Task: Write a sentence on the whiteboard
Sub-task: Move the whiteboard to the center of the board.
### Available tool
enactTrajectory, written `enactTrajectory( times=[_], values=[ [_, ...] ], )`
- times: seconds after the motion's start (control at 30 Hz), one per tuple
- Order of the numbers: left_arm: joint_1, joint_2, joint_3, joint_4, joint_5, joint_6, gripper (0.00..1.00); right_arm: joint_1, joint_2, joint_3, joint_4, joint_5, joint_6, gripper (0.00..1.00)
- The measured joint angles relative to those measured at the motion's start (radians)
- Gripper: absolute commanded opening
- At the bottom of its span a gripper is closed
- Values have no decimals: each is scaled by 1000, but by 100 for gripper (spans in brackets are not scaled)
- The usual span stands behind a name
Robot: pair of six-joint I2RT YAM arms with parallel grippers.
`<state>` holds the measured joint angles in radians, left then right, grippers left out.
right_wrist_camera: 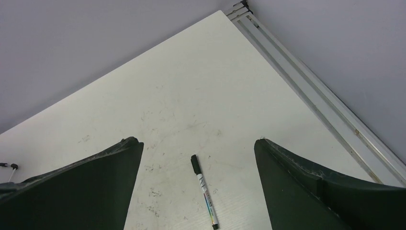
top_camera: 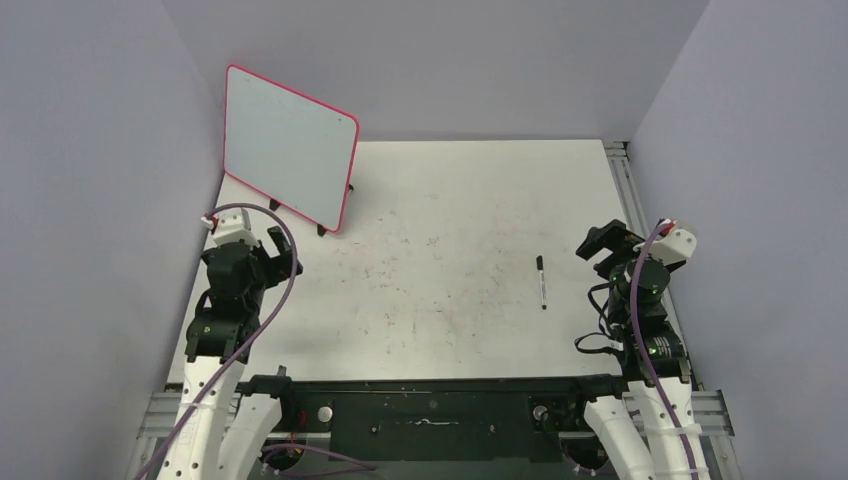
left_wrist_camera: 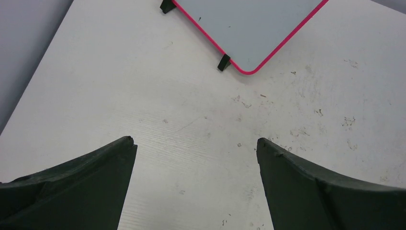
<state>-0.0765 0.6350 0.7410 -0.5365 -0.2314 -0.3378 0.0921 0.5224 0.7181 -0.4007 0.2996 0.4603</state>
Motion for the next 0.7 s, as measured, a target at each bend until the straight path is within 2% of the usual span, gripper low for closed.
enactTrajectory(
  times=[0.3, 0.53, 0.7],
  values=[
    [0, 58, 10, -14, -4, -11, 96, 0, -1, 0, -6, -15, -5, 90],
    [-29, 170, 31, -10, 15, -11, 96, 0, 5, 0, -4, -84, -22, 90],
    [-45, 293, 34, 65, 119, 11, 96, 0, 6, 0, -4, -116, -27, 90]
  ],
)
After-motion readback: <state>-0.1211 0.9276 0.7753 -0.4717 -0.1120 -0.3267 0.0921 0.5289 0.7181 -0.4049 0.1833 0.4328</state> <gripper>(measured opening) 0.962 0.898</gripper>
